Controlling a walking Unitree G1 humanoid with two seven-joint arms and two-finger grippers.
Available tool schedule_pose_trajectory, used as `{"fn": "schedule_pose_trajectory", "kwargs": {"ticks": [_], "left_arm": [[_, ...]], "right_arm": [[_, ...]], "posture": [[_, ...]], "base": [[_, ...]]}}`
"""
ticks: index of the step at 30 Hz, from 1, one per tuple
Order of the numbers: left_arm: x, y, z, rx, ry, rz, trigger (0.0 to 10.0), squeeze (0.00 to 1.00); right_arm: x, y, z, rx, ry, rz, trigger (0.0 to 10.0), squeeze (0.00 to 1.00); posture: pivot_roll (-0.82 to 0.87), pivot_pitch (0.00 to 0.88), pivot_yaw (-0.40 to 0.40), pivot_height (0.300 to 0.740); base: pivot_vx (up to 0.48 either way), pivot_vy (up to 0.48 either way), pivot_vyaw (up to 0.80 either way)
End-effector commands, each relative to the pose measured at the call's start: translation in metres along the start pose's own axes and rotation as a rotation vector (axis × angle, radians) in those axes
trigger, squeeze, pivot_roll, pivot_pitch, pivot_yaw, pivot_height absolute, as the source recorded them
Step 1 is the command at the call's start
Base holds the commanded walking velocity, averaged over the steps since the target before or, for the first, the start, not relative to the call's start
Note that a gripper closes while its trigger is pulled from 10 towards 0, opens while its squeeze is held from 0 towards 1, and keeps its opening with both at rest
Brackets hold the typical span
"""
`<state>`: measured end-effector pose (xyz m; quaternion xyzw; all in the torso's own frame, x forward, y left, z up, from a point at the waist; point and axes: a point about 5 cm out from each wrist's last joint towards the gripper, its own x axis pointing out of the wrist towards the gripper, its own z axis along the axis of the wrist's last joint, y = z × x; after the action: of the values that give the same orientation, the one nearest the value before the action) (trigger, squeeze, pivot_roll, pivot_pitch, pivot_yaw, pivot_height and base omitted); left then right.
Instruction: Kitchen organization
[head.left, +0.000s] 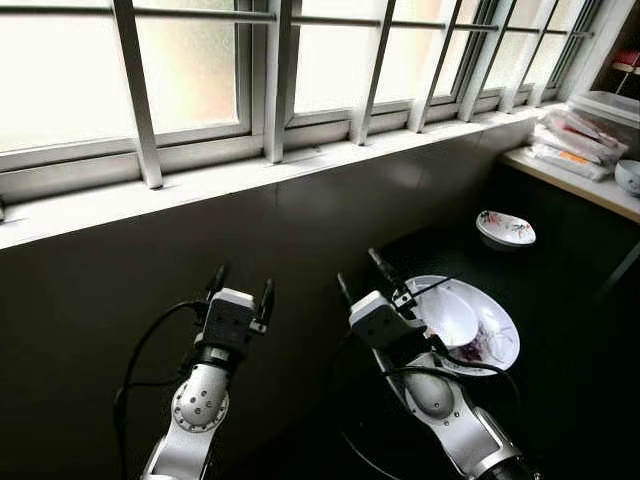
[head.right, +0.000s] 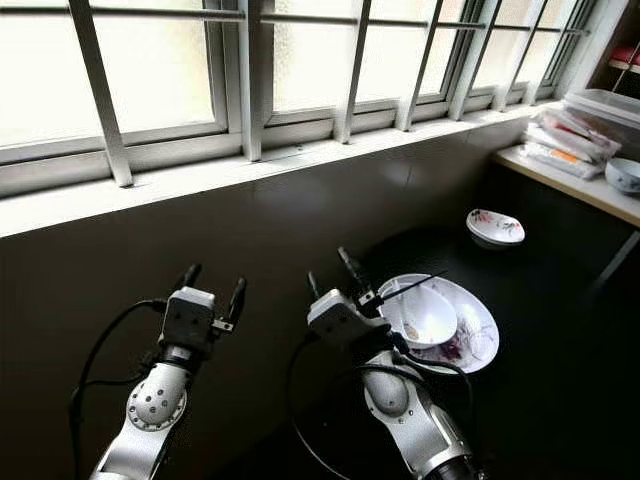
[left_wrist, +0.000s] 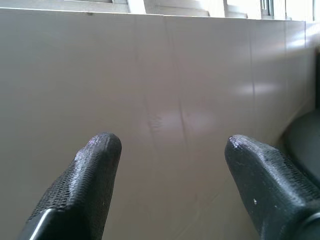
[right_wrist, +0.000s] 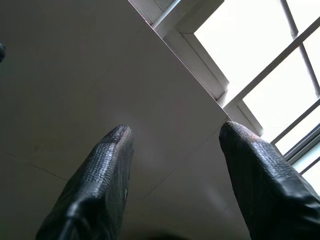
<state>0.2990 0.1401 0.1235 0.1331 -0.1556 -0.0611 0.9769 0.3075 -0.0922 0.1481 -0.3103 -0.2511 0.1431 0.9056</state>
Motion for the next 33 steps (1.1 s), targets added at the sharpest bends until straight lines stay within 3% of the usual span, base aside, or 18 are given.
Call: {"fn": "schedule_pose_trajectory", "kwargs": {"ticks": [1, 9, 24, 33], "left_arm": [[0.0008, -0.0084, 0.001, -0.016, -0.003, -0.026, 10.0, 0.0], [0.0011, -0.0086, 0.0009, -0.016, -0.006, -0.029, 10.0, 0.0], [0.0021, -0.007, 0.0037, -0.015, -0.037, -0.018, 10.0, 0.0], [0.0027, -0.0056, 0.0024, -0.02, -0.022, -0.006, 10.0, 0.0]], "right_arm": [[-0.0005, -0.0021, 0.0, -0.009, -0.006, 0.001, 10.0, 0.0], [-0.0019, 0.0003, -0.0015, -0.01, -0.003, 0.02, 10.0, 0.0], [-0.0026, 0.0029, -0.0034, -0.01, 0.001, 0.032, 10.0, 0.0], [-0.0023, 0.0027, -0.0035, -0.014, -0.001, 0.033, 10.0, 0.0]], "posture": [[0.08, 0.0, -0.093, 0.74], [0.08, 0.0, -0.093, 0.74], [0.08, 0.0, -0.093, 0.74], [0.08, 0.0, -0.091, 0.74]], "base": [[0.0, 0.0, 0.0], [0.0, 0.0, 0.0], [0.277, 0.0, 0.0], [0.0, 0.0, 0.0]]}}
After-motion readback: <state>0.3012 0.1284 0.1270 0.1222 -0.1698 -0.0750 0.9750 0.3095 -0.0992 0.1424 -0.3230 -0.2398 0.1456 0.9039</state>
